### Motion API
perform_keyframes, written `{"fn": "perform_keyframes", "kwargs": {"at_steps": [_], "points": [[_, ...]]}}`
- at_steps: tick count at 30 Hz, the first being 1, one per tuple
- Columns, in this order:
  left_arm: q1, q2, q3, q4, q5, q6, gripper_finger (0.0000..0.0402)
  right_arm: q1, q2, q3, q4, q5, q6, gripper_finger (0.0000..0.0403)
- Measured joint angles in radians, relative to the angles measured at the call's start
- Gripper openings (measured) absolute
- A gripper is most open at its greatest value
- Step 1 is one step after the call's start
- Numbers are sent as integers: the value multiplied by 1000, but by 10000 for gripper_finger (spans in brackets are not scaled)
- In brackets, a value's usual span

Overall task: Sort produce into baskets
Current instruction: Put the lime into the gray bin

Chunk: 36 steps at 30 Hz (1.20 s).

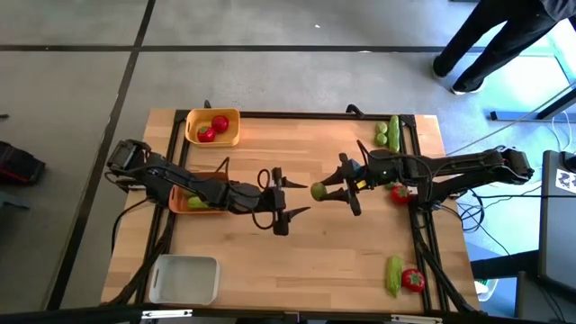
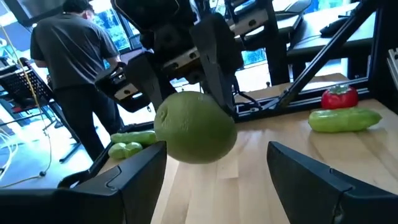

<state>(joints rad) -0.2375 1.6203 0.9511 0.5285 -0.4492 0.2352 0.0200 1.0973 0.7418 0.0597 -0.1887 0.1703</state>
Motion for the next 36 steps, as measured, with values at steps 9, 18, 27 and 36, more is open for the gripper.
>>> {"fn": "perform_keyframes", "kwargs": {"at_steps": [9, 18, 27, 36], "points": [[0, 0, 5, 9, -5, 34, 274, 0, 40, 0, 86, -22, 8, 152], [3, 0, 5, 17, 1, 61, 274, 0, 116, 0, 201, -68, 32, 152], [9, -1, 5, 12, 5, 31, 274, -1, 131, -1, 237, -92, 39, 152], [3, -2, 6, 22, -1, 28, 271, 0, 131, -2, 271, -92, 31, 152]]}}
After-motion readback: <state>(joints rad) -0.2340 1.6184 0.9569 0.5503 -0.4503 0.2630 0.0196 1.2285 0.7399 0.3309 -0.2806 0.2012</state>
